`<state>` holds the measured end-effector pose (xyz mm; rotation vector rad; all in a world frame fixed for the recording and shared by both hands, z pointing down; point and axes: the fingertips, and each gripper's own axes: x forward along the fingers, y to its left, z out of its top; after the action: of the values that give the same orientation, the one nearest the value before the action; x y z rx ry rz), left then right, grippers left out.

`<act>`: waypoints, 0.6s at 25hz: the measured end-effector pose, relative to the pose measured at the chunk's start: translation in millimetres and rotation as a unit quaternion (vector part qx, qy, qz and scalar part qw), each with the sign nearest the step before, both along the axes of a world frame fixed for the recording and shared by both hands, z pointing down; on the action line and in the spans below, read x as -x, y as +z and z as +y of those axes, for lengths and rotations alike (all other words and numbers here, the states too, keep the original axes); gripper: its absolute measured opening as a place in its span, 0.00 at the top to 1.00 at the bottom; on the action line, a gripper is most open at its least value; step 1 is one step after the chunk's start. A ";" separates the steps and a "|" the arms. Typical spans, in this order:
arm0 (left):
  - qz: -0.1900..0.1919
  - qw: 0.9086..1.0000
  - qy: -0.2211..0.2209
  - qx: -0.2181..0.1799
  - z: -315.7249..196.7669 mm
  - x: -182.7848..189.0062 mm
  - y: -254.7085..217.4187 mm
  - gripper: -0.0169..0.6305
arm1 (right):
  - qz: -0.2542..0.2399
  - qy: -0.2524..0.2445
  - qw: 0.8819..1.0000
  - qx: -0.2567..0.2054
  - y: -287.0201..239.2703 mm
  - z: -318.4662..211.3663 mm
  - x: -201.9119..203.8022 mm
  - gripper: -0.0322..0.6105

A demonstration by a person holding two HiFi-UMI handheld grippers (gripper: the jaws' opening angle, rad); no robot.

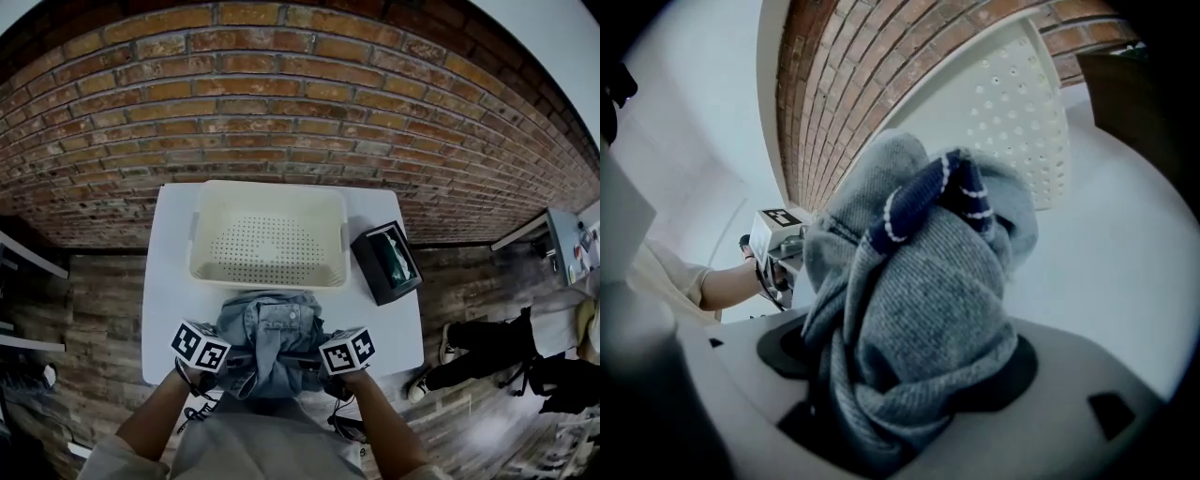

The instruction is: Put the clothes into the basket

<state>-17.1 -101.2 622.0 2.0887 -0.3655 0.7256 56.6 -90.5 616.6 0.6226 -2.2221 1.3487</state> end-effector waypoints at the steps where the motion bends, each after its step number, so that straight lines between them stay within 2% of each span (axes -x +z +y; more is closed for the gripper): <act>1: 0.001 1.000 -0.003 -0.004 1.2 0.5 -2.5 0.43 | -0.001 -0.003 1.000 -0.003 -2.5 2.0 0.2 0.34; 6: 0.012 1.000 -0.004 -0.019 12.5 -0.2 -20.0 0.45 | -0.007 -0.015 1.000 -0.017 -20.9 13.4 0.4 0.35; 15: 0.014 0.996 -0.003 -0.085 14.4 2.4 -88.2 0.45 | -0.014 -0.022 0.997 -0.079 -87.2 16.3 2.6 0.35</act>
<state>-19.4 -86.8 533.8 2.2547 -0.4311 0.6823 54.0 -74.1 529.4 0.6105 -2.3673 1.1746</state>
